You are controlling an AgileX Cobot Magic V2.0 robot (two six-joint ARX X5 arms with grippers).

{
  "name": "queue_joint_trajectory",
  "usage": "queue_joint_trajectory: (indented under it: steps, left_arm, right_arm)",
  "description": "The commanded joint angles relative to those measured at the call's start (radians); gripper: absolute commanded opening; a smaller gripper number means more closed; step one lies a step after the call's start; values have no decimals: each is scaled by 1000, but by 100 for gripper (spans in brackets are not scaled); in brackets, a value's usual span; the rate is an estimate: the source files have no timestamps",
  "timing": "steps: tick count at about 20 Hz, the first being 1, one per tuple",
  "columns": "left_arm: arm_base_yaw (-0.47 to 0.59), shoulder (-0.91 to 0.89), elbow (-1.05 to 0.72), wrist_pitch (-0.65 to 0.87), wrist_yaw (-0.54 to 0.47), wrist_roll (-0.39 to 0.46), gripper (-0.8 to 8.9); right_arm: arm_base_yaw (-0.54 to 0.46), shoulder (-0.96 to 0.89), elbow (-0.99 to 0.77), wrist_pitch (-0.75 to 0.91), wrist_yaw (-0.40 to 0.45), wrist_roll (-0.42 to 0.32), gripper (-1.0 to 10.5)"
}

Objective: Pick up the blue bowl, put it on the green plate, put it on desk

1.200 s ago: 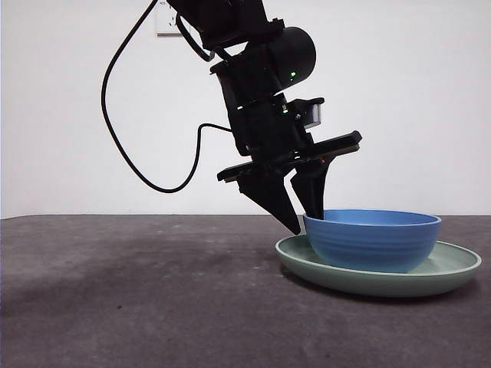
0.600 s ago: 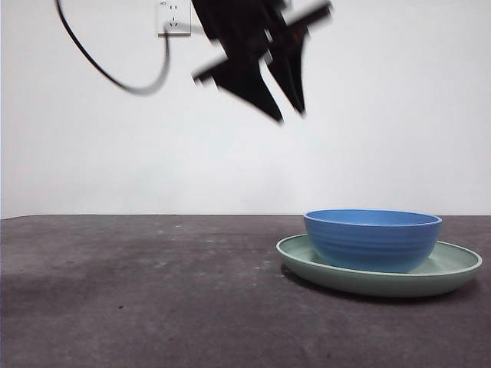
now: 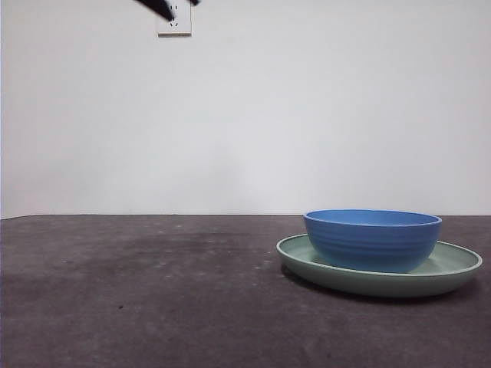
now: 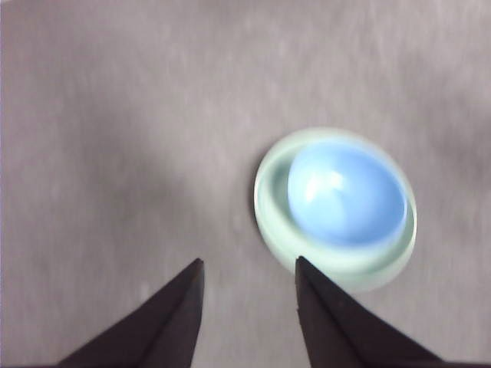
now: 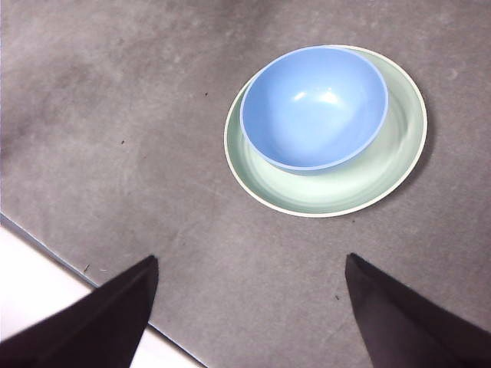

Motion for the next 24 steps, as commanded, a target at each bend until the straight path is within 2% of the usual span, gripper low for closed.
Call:
queue_joint_trajectory:
  steps: [1, 6, 9, 11, 21, 24]
  left_arm:
    - [-3, -108, -121, 41, 53, 25, 195]
    - [-4, -327, -418, 118, 180, 27, 194]
    - [-4, -404, -512, 116, 317, 24, 193]
    - [-4, -425, -526, 116, 371, 24, 191]
    - [-4, -428, -526, 116, 371, 24, 191]
    - [-4, -428, -526, 116, 371, 24, 191]
  right_arm:
    - [3, 7, 16, 9, 4, 11, 390]
    - [3, 7, 16, 8, 4, 13, 390]
    - [3, 7, 16, 8, 3, 18, 390]
    - [3, 7, 16, 8, 3, 19, 390]
    - [3, 7, 16, 1, 5, 49, 390]
    - [3, 9, 16, 2, 71, 98, 389]
